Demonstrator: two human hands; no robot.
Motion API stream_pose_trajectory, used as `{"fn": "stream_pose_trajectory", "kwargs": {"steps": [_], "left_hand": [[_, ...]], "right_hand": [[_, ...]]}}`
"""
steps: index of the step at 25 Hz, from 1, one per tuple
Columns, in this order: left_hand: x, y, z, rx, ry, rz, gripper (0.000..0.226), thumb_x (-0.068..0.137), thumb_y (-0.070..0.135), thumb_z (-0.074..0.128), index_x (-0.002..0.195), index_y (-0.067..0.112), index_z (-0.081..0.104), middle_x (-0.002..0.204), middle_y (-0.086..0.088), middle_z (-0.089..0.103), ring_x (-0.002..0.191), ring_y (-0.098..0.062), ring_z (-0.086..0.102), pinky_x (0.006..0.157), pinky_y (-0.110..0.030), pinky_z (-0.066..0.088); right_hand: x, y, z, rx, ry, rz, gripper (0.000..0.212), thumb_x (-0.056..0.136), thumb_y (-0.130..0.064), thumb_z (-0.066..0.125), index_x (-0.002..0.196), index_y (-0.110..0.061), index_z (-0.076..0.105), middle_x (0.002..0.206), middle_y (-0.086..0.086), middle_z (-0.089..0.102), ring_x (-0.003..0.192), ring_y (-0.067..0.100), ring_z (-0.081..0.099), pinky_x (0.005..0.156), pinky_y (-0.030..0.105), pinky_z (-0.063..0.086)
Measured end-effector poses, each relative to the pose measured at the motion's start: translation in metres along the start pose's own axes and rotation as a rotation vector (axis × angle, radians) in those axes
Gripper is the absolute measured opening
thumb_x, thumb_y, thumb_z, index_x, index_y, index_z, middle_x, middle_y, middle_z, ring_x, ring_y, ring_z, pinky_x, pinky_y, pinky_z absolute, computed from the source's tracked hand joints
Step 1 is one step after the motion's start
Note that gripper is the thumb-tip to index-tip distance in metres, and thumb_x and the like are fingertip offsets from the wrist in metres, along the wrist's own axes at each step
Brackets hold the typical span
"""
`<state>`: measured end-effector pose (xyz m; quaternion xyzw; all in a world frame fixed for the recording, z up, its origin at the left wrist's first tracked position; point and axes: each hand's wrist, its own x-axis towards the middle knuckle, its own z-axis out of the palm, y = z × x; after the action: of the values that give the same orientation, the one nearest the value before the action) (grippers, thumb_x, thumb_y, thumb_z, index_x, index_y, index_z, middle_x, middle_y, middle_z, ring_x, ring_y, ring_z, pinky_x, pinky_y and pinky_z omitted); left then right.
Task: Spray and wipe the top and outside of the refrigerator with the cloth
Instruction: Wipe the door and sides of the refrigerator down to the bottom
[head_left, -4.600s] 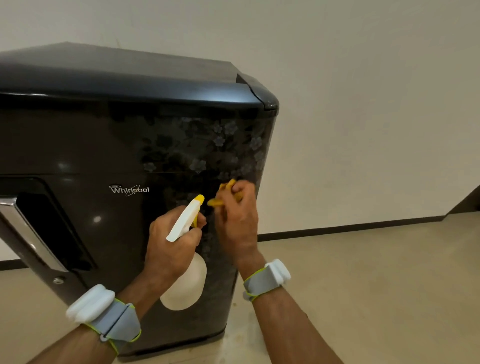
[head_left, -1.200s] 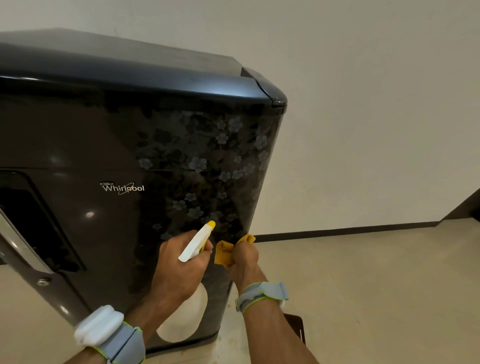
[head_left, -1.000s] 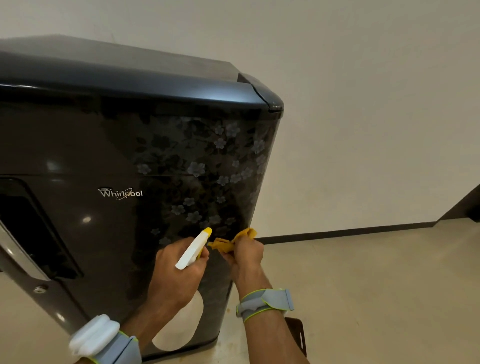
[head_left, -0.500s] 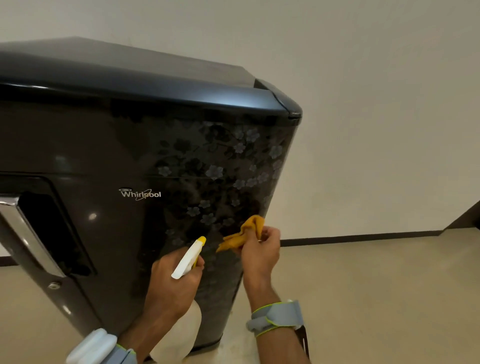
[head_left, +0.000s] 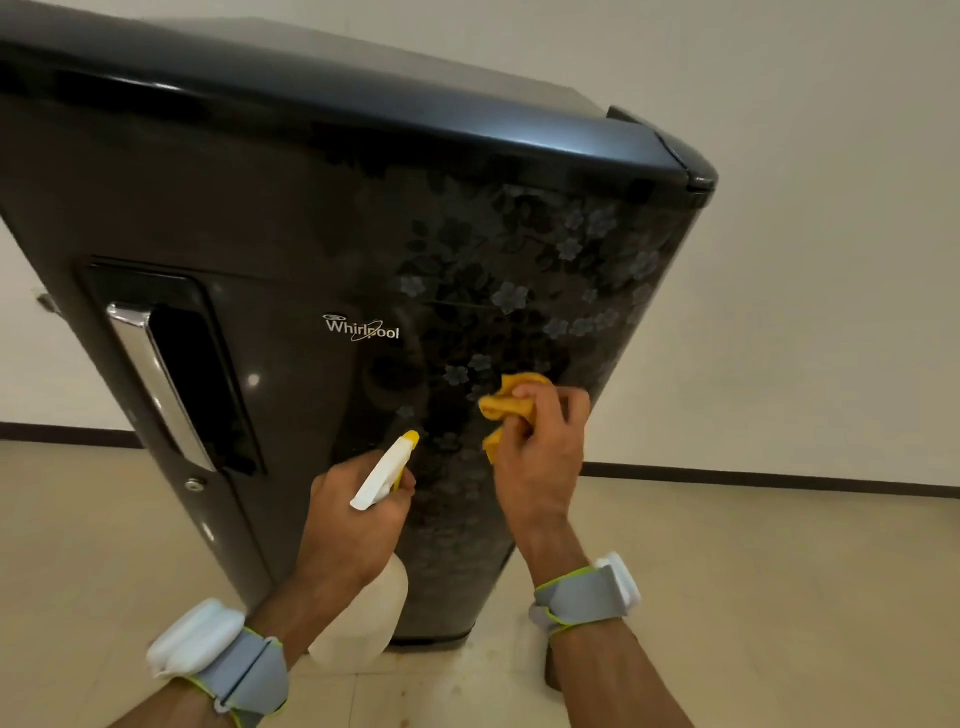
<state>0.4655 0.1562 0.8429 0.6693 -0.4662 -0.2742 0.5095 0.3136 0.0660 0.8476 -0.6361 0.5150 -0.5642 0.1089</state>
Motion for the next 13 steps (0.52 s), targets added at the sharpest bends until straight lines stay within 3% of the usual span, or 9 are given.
{"fn": "stream_pose_trajectory", "kwargs": {"steps": [1,3,5,7,10,11,13], "left_hand": [[0.001,0.000,-0.002,0.017,0.016,0.002,0.019,0.081,0.001,0.070,0.073,0.018,0.071,0.066,-0.002,0.068,0.057,-0.019,0.061,0.051,-0.022,0.046],[0.001,-0.001,-0.006,0.038,0.038,0.018,0.018,0.081,0.000,0.070,0.072,0.016,0.070,0.062,-0.003,0.066,0.055,-0.019,0.059,0.048,-0.019,0.043],[-0.002,-0.001,-0.014,0.030,0.057,0.023,0.018,0.082,0.001,0.069,0.074,0.016,0.071,0.064,-0.004,0.067,0.057,-0.021,0.061,0.050,-0.025,0.047],[-0.006,-0.001,-0.020,0.012,0.077,0.006,0.019,0.083,0.000,0.069,0.075,0.017,0.071,0.067,-0.005,0.068,0.059,-0.023,0.063,0.053,-0.034,0.053],[-0.009,-0.006,-0.029,0.006,0.117,-0.016,0.016,0.084,0.002,0.068,0.077,0.016,0.071,0.069,-0.009,0.068,0.060,-0.027,0.063,0.053,-0.037,0.052],[-0.009,-0.008,-0.030,0.009,0.128,-0.021,0.015,0.084,0.001,0.068,0.078,0.015,0.071,0.070,-0.010,0.068,0.061,-0.029,0.063,0.053,-0.039,0.053],[-0.011,-0.011,-0.035,0.010,0.153,-0.032,0.015,0.083,0.001,0.068,0.077,0.014,0.071,0.068,-0.010,0.067,0.059,-0.030,0.063,0.053,-0.038,0.052]], "right_hand": [[0.001,-0.016,0.010,-0.042,-0.041,-0.131,0.029,0.085,-0.001,0.059,0.110,-0.016,0.063,0.117,0.005,0.045,0.093,0.009,0.056,0.076,0.005,0.046],[-0.010,-0.018,0.027,-0.264,-0.278,-0.467,0.041,0.086,-0.012,0.061,0.126,-0.019,0.057,0.123,0.008,0.042,0.102,0.019,0.055,0.085,0.023,0.052],[-0.022,0.018,0.024,-0.534,-0.451,-0.693,0.052,0.079,-0.018,0.065,0.131,-0.022,0.056,0.123,0.007,0.040,0.099,0.029,0.060,0.078,0.040,0.059],[-0.024,0.040,0.008,-0.508,-0.402,-0.616,0.040,0.084,-0.016,0.060,0.123,-0.022,0.060,0.117,-0.001,0.040,0.092,0.024,0.061,0.067,0.041,0.060],[-0.006,-0.002,0.010,-0.182,-0.115,-0.349,0.024,0.093,-0.004,0.056,0.115,-0.011,0.062,0.114,-0.008,0.040,0.091,0.011,0.055,0.077,0.031,0.057],[0.001,-0.023,0.022,-0.180,-0.070,-0.372,0.026,0.092,-0.003,0.057,0.117,-0.010,0.061,0.118,-0.002,0.043,0.092,0.017,0.056,0.077,0.030,0.054],[-0.001,-0.043,0.051,-0.331,-0.192,-0.646,0.036,0.087,-0.006,0.062,0.122,-0.013,0.056,0.121,0.009,0.048,0.094,0.029,0.057,0.078,0.038,0.050]]}}
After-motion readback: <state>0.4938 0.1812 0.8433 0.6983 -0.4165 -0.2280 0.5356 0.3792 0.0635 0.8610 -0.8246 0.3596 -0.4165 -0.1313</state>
